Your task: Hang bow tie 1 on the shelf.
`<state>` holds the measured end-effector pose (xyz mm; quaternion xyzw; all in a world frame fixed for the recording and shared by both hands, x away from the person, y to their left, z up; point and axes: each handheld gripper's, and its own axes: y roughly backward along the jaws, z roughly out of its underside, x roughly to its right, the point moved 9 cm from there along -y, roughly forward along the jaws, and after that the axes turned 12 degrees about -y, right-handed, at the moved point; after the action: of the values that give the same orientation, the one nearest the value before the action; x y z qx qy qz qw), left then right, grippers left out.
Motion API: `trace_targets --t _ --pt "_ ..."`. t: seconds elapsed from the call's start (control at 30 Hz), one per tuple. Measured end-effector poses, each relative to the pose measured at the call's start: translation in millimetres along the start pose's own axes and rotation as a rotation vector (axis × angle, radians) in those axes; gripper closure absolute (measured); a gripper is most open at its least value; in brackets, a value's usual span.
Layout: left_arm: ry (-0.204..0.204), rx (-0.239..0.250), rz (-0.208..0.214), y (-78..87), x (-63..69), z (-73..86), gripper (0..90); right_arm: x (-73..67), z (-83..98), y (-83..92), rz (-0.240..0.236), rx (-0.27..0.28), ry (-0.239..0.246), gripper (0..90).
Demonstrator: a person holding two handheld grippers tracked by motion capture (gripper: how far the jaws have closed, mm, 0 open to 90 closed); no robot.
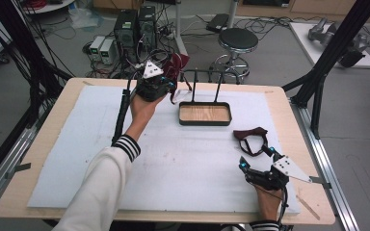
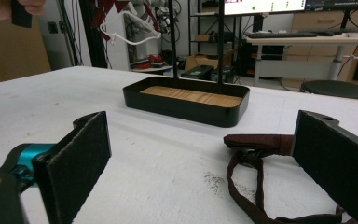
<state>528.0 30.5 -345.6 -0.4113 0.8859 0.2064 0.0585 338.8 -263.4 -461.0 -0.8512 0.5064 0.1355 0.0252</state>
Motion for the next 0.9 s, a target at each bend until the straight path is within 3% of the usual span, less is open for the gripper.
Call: trace_targets --t 0.1,0.27,0.5,0.9 --pt "0.012 -0.008 -0.010 -1.8 0.8 1.3 82.1 -0.2 0.0 -0.1 -0.001 0.000 0.003 3.9" --pt "-0.004 -0.025 -0.026 -4.7 3.6 3.5 82.1 -0.3 0.0 -0.1 -0.002 0.000 0.004 3.9" --pt "0.028 -0.057 -0.044 -8.0 0.3 16.1 82.1 -0.2 0.0 -0.1 -0.001 0.000 0.004 3.9" --pt "0.046 -0.088 -0.011 -11.8 8.4 25.9 82.2 -0.9 0.5 0.1 -0.001 -0.004 0.001 3.9"
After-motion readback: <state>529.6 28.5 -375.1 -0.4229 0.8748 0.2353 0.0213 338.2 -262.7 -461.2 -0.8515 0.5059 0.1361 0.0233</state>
